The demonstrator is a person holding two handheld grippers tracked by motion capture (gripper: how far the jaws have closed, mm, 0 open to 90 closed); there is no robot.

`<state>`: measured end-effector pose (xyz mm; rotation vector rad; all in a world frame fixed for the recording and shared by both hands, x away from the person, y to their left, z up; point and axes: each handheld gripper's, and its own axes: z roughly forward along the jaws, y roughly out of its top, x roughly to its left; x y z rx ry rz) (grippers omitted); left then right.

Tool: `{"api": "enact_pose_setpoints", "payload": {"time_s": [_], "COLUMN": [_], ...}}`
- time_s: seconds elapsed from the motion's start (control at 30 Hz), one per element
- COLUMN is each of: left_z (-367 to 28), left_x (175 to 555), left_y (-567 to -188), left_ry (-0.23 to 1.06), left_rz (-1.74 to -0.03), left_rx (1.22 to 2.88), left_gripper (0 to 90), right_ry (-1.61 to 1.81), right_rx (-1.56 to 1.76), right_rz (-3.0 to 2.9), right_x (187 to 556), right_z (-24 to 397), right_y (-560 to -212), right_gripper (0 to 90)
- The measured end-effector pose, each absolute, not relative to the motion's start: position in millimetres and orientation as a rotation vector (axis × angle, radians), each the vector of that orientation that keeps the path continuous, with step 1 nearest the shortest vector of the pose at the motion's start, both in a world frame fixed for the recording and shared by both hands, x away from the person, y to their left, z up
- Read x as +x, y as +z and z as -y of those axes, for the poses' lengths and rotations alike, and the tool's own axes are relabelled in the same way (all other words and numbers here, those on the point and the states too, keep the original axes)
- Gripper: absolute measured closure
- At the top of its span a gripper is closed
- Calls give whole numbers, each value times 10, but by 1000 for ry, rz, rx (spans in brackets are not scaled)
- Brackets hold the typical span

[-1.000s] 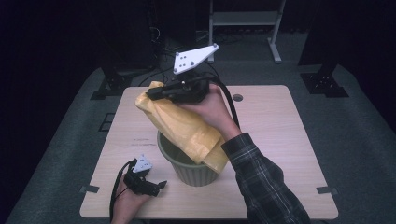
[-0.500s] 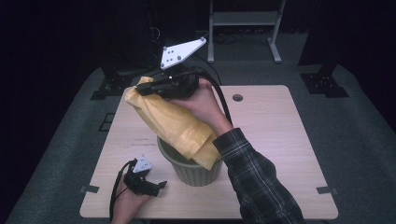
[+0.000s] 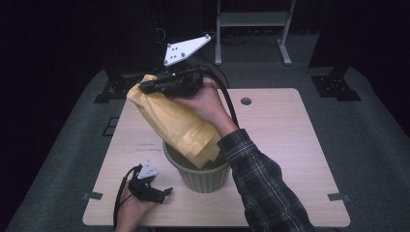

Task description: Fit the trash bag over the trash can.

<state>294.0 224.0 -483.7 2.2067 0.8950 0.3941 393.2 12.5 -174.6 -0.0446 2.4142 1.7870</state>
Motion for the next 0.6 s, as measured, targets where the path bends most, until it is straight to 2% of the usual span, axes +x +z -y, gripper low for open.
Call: {"api": "enact_pose_setpoints", "payload": {"time_s": [0.2, 0.6], "left_z": [-2240, -2240], "left_x": [2940, 2940], "left_y": [-4838, -4837], "left_ry": [393, 395], "left_rz": [-894, -894], "left_rx": [2207, 2207], "left_gripper": [0, 0], "right_ry": [1767, 1732], "right_rx": [-39, 15], "right_rz": [-2428, -2460], "right_x": [3897, 3776], "right_z": [-69, 423], "right_y": [-1798, -1969], "right_gripper": [900, 900]}}
